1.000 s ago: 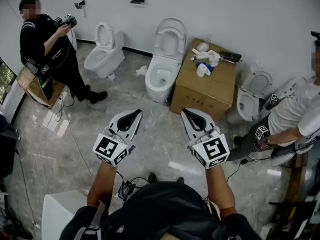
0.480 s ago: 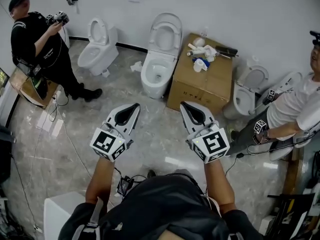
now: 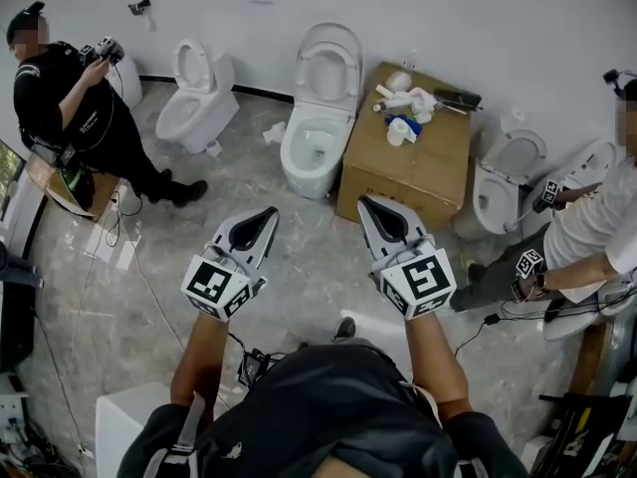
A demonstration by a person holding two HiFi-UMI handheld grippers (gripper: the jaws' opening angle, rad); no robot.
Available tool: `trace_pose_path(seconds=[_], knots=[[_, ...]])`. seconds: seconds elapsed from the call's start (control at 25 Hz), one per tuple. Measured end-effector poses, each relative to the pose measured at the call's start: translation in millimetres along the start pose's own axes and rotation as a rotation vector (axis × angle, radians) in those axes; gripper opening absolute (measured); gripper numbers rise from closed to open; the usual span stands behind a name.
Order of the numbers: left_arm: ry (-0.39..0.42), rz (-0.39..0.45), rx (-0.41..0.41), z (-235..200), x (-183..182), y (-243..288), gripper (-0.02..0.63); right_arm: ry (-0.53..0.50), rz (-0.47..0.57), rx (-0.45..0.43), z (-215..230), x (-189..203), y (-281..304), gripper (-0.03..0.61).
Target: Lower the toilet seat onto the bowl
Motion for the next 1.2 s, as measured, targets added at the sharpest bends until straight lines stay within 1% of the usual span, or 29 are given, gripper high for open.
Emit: trace_pose_path(seconds=[0.12,0.24,0.36,0.56,0.72,0.92,1.2], knots=[[0.006,-0.018,-0.025,0,2,26,0.003,0.024,0.006,-0.021,29,6,6,0.008],[0.027,-0.017,-0.045,3,3,47,0.003,0.032,0.015,-0.044,54,9,12,0.008],[0.045,-0.018,-0.06,2,3,61,0.003,0.032,0.028,-0.064,70,11,21,0.008],[0.05,-0.04,-0.059,-8,8,78,0.003,0.047,0.027,-0.064,88,16,33,0.008],[0.045,-0.027,-0.047,-38,12,93,0.003,0.038,0.018,-0.035,100,23,57,0.008],[0.017,-0.006,-0.022,-90,19,109,0.003,0.024,-0.004,0.0,101,26,98,0.008],[-0.01,0.024,0.044,-161,25,130,0.003,-0.01,-0.032,0.06,99,31,157,0.008]])
Point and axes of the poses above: the fingertips, and each gripper's own axes: y forward along the fingers, z to its right, x out of its underside, the point moved 10 cm from there along -y, backward along the fingers, and after that the axes turned 13 degrees about z, right-handed, at the moved point
